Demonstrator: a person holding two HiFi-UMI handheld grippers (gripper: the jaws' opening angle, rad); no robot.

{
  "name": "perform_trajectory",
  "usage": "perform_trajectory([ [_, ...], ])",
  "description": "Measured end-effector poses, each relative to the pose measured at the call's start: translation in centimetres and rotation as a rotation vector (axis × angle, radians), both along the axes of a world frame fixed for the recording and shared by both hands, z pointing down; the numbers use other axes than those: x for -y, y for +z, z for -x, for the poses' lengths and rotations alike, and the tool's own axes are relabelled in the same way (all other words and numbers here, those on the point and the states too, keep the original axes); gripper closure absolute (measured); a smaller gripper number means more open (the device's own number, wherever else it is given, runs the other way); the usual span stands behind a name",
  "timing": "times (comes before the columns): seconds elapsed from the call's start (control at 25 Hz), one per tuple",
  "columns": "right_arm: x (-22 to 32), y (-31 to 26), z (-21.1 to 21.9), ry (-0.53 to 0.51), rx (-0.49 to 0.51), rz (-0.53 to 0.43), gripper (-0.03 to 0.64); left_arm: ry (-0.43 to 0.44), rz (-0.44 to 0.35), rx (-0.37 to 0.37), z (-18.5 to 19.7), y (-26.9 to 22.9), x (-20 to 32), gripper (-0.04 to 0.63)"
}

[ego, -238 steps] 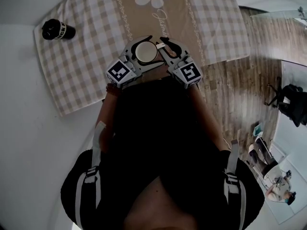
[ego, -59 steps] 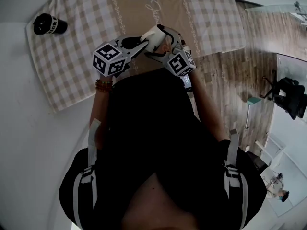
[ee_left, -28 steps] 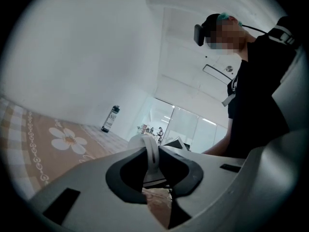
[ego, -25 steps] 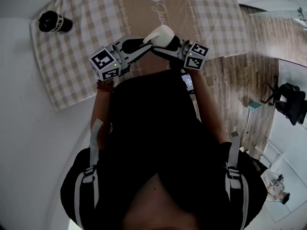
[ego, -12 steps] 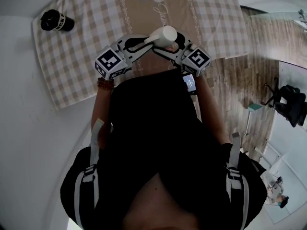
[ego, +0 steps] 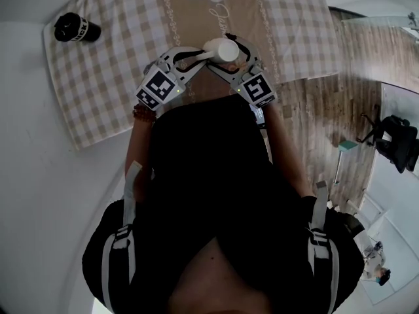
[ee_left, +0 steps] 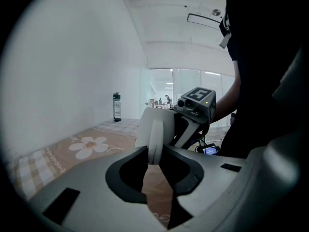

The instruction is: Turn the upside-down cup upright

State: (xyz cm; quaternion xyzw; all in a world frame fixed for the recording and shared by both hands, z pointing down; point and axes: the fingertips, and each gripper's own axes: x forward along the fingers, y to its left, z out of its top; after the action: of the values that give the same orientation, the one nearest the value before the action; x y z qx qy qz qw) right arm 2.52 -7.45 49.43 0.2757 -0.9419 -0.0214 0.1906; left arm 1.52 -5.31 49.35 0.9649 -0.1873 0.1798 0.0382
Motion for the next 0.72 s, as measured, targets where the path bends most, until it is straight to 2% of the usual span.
perform_trajectory([
  [0.12,0.3,0.2,-0.4,0.031,-0.046,-0.043,0.218,-0.012,-0.016,0.022,-0.2,0.4,0.4,0.523],
  [0.28,1.0,0.4,-0.8,0.075,-0.149,-0.146,0.219,-0.053,-0.032,0.063,-0.4,1.6,1.3,0.523],
  [0.56,0.8,1.2,-1.5,0.091,-0.221,-0.180,0.219,-0.050,-0.013,0.109,-1.2,2.9,1.2,0.526],
  [0.72,0.8,2.0,-1.5,0.085,-0.240,-0.160,0.218,-0.041,0.024,0.134,-1.3,4.1,1.1,0.528],
])
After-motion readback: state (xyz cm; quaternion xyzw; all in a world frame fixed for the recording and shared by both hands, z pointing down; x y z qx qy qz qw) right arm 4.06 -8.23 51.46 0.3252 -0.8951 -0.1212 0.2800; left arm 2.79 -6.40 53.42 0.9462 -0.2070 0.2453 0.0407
